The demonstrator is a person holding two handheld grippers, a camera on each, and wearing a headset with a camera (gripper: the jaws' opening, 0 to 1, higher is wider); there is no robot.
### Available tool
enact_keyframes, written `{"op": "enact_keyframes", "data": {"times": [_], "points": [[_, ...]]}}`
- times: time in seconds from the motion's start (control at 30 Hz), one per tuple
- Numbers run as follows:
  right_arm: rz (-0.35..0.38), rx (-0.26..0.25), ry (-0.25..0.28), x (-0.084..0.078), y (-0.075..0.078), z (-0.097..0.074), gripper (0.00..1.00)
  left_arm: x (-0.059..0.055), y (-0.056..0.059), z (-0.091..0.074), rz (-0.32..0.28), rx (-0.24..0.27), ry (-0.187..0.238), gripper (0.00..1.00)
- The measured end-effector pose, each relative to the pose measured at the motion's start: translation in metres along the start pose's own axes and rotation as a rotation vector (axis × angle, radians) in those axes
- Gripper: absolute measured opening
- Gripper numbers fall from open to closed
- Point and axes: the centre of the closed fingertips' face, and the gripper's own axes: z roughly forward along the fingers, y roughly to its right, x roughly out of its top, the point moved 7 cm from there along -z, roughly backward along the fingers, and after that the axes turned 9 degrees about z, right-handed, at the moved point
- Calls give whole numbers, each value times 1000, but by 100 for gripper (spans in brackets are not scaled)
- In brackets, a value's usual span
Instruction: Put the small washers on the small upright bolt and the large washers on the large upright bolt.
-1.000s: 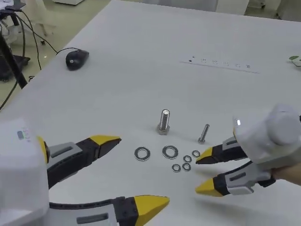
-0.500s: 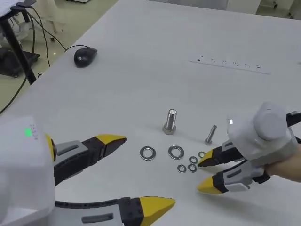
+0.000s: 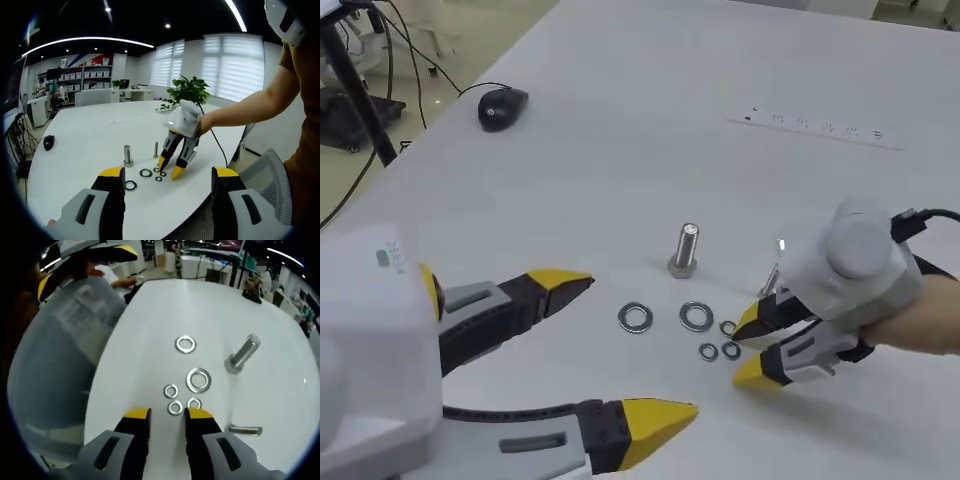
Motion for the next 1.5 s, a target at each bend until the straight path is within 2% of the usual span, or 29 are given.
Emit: {"op": "enact_keyframes", "data": {"times": [0.13,0.17,0.3,0.67,0.8,0.87,1.03,1.23,1.5], "points": [[-94,-10,-59,3,2,1,25,-1,0,1,-3,2,0,69],[-83,-5,-63,4,1,2,25,-1,0,1,-3,2,2,69],[-131,1,-106,7,0,2,25,0,-3,1,-6,15,11,70],[-226,2,-173,11,1,4,15,-2,-6,-1,-9,31,17,70],[-229,5,-181,12,1,4,15,-2,-5,-2,-8,31,19,70],[-269,7,-195,12,0,5,15,-2,-5,-3,-9,31,18,70],[-246,4,-216,14,0,5,14,-1,-3,-3,-5,29,21,70],[-209,8,-195,14,1,4,12,1,1,-3,-1,21,25,70],[-183,-8,-212,8,2,-2,12,2,4,0,8,6,20,70]]}}
